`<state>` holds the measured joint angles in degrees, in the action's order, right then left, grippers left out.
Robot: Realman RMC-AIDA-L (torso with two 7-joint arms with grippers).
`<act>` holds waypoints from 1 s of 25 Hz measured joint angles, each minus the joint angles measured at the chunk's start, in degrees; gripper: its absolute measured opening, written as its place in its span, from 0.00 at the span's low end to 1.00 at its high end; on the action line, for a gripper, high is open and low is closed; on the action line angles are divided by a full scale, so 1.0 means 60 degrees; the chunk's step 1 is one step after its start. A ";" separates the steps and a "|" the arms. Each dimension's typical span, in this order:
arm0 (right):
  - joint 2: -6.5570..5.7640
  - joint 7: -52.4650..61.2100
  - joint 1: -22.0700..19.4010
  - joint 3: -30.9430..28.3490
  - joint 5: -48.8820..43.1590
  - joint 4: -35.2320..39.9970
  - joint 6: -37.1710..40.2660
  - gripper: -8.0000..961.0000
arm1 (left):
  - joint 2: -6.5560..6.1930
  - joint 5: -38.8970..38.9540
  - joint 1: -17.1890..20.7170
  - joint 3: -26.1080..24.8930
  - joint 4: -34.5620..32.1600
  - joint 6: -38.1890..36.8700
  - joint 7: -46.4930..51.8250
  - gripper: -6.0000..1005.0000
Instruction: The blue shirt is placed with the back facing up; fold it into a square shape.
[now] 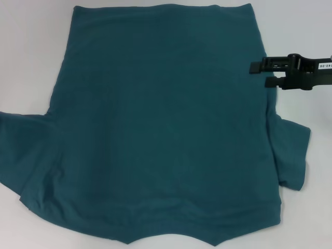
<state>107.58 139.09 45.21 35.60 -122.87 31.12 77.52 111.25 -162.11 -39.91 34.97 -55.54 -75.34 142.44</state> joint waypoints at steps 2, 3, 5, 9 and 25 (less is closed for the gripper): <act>0.0000 0.0003 0.0013 0.0000 0.0000 -0.0001 0.0002 0.89 | 0.0046 -0.0002 -0.0091 0.0233 -0.0221 -0.0403 0.0177 0.00; -0.0001 0.0005 0.0017 0.0000 0.0000 0.0000 0.0002 0.89 | 0.0093 -0.0004 -0.0125 0.0405 -0.0383 -0.0563 0.0305 0.00; -0.0001 0.0016 0.0020 0.0000 -0.0001 -0.0001 0.0002 0.89 | 0.0163 -0.0006 -0.0161 0.0800 -0.0688 -0.0843 0.0670 0.00; -0.0001 0.0030 0.0004 0.0000 -0.0001 0.0000 0.0002 0.89 | 0.0192 -0.0009 -0.0493 0.1353 -0.0916 -0.1591 0.1431 0.00; -0.0001 0.0037 -0.0014 0.0013 -0.0001 -0.0004 -0.0008 0.89 | 0.0497 -0.0008 -0.2093 0.1889 0.0376 -0.1726 0.2937 0.00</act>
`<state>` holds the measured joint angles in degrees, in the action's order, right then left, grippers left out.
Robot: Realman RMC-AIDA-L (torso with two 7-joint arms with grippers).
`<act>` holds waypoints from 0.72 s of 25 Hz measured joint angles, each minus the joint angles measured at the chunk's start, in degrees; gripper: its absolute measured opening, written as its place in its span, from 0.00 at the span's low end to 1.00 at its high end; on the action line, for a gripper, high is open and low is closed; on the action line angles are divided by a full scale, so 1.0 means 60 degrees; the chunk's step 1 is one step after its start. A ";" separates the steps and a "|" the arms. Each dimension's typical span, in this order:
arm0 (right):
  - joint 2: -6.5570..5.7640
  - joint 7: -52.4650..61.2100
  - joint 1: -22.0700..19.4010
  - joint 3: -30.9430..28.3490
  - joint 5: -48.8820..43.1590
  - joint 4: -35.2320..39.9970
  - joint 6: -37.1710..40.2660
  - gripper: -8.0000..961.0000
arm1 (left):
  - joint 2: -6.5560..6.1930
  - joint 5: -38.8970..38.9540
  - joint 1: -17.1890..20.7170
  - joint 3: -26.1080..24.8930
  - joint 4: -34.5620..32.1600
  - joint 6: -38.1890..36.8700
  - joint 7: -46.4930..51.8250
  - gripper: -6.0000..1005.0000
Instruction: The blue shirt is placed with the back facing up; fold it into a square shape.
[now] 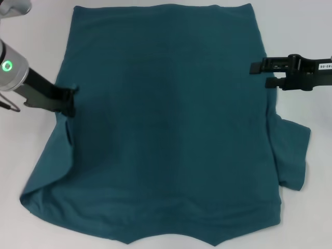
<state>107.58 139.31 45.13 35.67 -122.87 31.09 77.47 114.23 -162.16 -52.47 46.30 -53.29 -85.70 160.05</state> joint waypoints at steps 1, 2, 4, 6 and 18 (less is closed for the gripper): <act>0.0000 0.0000 -0.0001 0.0003 0.0000 -0.0003 -0.0004 0.89 | 0.0002 0.0001 -0.0077 -0.0008 0.0106 0.0088 0.0051 0.00; 0.0000 0.0000 -0.0003 0.0006 0.0000 -0.0007 -0.0009 0.89 | 0.0002 0.0001 -0.0151 -0.0013 0.0243 0.0168 0.0098 0.00; 0.0000 0.0001 -0.0004 0.0018 0.0000 -0.0010 -0.0012 0.89 | -0.0006 0.0001 -0.0256 -0.0010 0.0467 0.0321 0.0191 0.02; 0.0000 0.0000 -0.0007 0.0022 0.0000 -0.0012 -0.0011 0.89 | -0.0021 0.0001 -0.0354 0.0006 0.0690 0.0532 0.0229 0.04; -0.0011 -0.0086 -0.0087 0.0027 -0.0047 -0.0004 -0.0087 0.89 | 0.0104 0.1613 -0.0097 -0.0267 0.0817 0.0682 -0.1809 0.14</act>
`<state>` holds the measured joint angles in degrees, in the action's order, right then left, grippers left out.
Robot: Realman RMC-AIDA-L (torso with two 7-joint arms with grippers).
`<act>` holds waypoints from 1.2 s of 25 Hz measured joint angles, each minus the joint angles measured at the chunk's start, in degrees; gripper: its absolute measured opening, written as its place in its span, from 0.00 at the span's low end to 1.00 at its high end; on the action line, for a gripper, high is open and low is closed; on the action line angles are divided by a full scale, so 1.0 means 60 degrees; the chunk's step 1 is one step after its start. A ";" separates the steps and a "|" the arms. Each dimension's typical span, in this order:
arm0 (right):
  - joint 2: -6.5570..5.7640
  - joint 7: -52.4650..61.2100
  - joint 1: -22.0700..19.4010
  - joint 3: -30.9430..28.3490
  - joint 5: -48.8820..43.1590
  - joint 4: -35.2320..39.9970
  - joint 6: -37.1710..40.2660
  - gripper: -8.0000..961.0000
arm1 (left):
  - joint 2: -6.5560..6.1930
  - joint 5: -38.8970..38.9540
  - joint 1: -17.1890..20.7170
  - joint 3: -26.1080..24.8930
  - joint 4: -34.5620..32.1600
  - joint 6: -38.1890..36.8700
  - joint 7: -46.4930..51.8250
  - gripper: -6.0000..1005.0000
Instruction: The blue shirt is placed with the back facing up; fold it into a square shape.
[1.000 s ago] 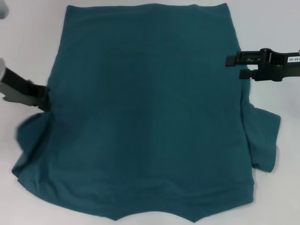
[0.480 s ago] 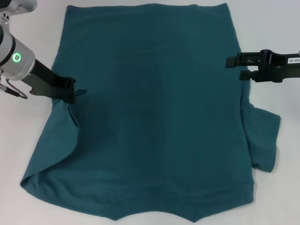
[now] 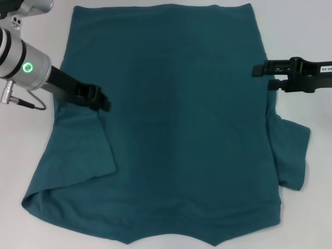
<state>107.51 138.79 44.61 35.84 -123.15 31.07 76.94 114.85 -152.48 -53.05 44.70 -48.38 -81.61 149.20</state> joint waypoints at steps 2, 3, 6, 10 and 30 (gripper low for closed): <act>-0.0043 -0.0001 -0.0022 0.0008 -0.0025 0.0003 -0.0002 0.89 | -0.0020 0.0593 0.0257 -0.0131 -0.0204 -0.0205 -0.0377 0.16; -0.0066 -0.0015 -0.0037 0.0016 -0.0035 0.0004 0.0001 0.89 | -0.0029 0.0771 0.0375 -0.0169 -0.0304 -0.0266 -0.0492 0.17; -0.0116 -0.0414 -0.0132 0.0073 -0.0043 0.0016 0.0087 0.89 | 0.0058 0.1572 0.1124 -0.0198 -0.0876 -0.0490 -0.1539 0.28; -0.0120 -0.1038 -0.0223 0.0110 -0.0043 0.0053 0.0100 0.89 | 0.0412 0.2891 0.2305 -0.0203 -0.1342 -0.0958 -0.4064 0.44; -0.0691 0.0175 -0.0722 0.0216 -0.2436 0.1469 0.2203 0.89 | 0.1511 0.5869 0.4572 -0.0755 -0.1939 -0.1274 -0.7900 0.79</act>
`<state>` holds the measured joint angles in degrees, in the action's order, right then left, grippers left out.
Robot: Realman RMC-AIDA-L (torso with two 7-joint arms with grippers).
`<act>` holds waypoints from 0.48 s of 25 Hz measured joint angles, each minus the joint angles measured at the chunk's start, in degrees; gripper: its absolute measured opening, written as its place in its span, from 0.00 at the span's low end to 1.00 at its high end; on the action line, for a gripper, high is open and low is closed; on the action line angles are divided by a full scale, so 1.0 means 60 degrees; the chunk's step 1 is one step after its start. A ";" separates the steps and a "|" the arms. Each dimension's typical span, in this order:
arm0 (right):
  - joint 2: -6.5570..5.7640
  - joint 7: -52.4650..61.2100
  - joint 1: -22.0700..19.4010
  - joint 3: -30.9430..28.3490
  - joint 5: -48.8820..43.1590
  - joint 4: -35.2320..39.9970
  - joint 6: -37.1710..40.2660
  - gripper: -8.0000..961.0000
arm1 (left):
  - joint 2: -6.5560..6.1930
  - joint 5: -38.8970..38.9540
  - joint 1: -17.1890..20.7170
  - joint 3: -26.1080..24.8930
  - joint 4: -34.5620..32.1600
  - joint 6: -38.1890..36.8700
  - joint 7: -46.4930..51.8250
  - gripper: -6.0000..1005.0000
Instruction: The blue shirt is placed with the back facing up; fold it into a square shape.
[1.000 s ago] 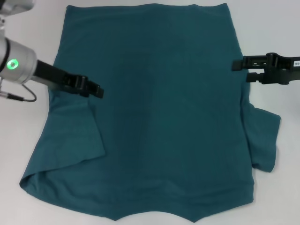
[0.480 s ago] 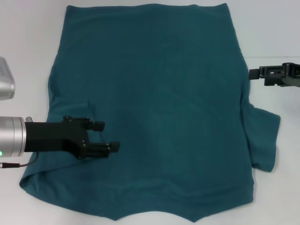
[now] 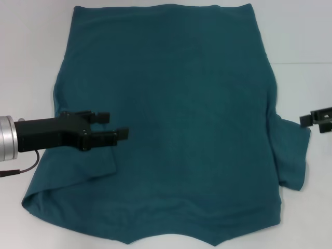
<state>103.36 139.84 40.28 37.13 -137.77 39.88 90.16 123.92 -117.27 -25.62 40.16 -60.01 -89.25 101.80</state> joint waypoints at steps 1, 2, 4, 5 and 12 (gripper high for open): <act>-0.0024 0.0099 -0.0052 -0.0027 -0.0087 0.0022 0.0071 0.89 | 0.0000 0.0025 0.0004 -0.0014 0.0014 0.0031 -0.0016 0.79; -0.0033 0.0159 -0.0105 -0.0101 -0.0101 0.0022 0.0117 0.89 | 0.0001 0.0055 0.0008 -0.0025 0.0041 0.0101 -0.0026 0.79; -0.0030 0.0173 -0.0222 -0.0349 -0.0059 -0.0004 0.0164 0.89 | 0.0006 0.0109 0.0007 -0.0032 0.0114 0.0239 -0.0027 0.79; 0.0008 0.0092 -0.0297 -0.0564 0.0027 -0.0026 0.0164 0.89 | 0.0009 0.0156 -0.0006 -0.0022 0.0169 0.0299 -0.0027 0.79; 0.0258 -0.0350 -0.0816 -0.1436 0.0638 -0.0080 -0.0271 0.89 | 0.0015 0.0339 -0.0060 -0.0011 0.0275 0.0613 -0.0027 0.80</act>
<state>104.91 137.74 35.38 28.51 -133.94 39.40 88.54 124.01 -115.23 -25.98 40.10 -58.37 -85.57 101.64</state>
